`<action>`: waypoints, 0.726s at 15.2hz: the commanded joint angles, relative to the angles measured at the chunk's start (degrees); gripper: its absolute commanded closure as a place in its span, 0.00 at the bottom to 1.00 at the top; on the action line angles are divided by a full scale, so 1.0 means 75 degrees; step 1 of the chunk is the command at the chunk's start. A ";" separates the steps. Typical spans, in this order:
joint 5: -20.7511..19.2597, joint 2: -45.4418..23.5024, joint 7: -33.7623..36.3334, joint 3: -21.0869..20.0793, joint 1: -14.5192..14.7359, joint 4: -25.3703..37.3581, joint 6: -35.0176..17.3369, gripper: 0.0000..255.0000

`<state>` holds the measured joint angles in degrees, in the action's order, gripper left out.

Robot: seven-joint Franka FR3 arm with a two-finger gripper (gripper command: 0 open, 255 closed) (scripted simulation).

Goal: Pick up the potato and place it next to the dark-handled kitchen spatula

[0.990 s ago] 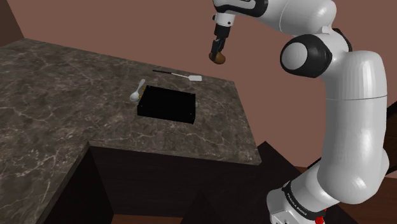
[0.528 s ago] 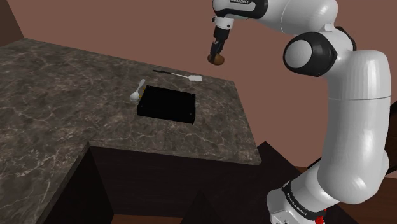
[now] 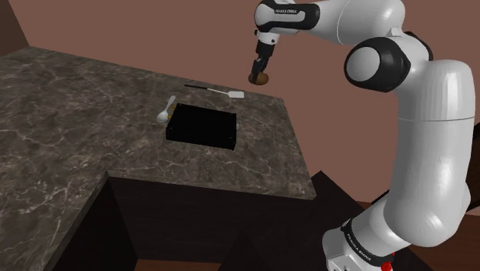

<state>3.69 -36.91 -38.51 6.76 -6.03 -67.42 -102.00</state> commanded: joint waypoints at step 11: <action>-0.0033 -0.0849 0.0031 -0.0034 -0.0052 0.0395 0.0053 0.00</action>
<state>3.52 -41.08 -37.73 6.31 -6.11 -62.60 -94.70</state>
